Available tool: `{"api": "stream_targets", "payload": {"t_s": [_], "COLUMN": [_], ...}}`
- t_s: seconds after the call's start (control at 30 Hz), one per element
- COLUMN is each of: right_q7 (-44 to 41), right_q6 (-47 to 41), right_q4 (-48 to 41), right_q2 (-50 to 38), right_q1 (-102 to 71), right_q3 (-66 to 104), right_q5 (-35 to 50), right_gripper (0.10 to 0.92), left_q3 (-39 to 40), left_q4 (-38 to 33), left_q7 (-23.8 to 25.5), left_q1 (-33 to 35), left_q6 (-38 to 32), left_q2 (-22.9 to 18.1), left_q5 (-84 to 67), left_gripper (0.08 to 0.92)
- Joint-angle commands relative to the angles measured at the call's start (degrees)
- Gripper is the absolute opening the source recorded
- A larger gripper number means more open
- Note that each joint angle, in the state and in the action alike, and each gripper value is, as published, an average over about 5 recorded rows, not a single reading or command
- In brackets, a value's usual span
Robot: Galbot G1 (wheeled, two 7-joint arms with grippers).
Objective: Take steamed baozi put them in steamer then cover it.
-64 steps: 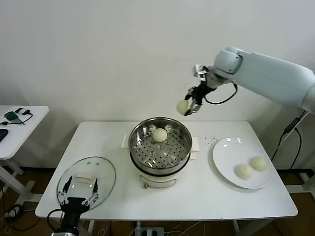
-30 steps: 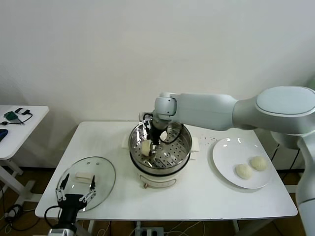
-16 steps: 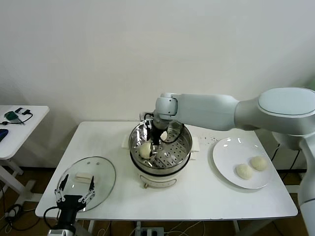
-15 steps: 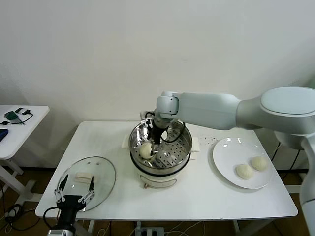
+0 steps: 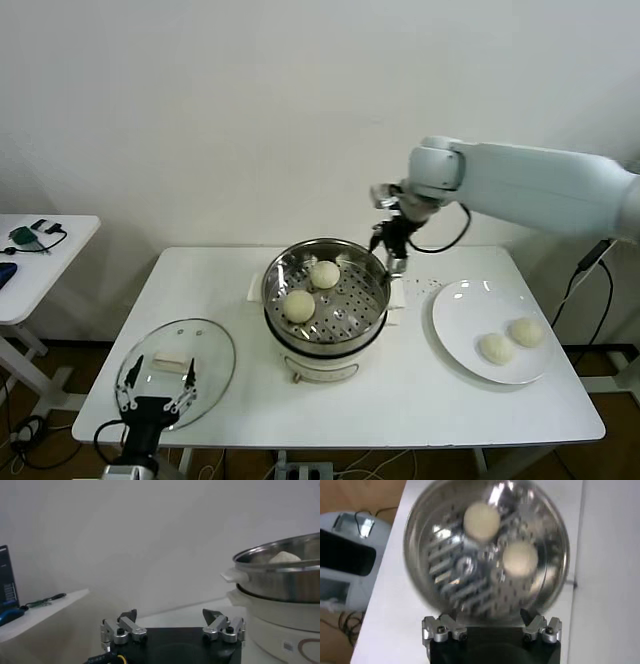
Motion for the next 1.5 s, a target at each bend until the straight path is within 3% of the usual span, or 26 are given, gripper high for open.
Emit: {"api": "stream_targets", "payload": {"t_s": [0.03,0.53,0.8,1.5], "right_q7": [-2.88,-2.51,-4.10,-4.34], "right_q6": [2.22,4.00,6.47,8.02], "right_q4": [1.95,-8.68,-14.59,-20.41], "right_q2": [-16.69,-16.96,-12.86,-5.52], "right_q1": [-12.20,-42.99,-45.88,-44.91], "right_q3": [8.10,34.35,40.05,39.93], "right_q5": [-17.05,-30.89,-35.86,-37.13], "right_gripper": [0.823,0.823,0.823,0.823], "left_q3": [-0.23,-0.60,-0.41,-0.17], "left_q4": [-0.45,-0.98,-0.18,0.65], "left_q7": [0.21,0.18,0.13,0.02], "left_q1": [0.52,1.06,1.17,1.71], "left_q6": [0.17,0.89,0.79,0.35], "left_q2": [-0.47,-1.25,-1.53,-2.05], "left_q5": [0.38,2.18,2.98,3.51], "left_gripper": [0.823,0.823,0.823,0.823]}}
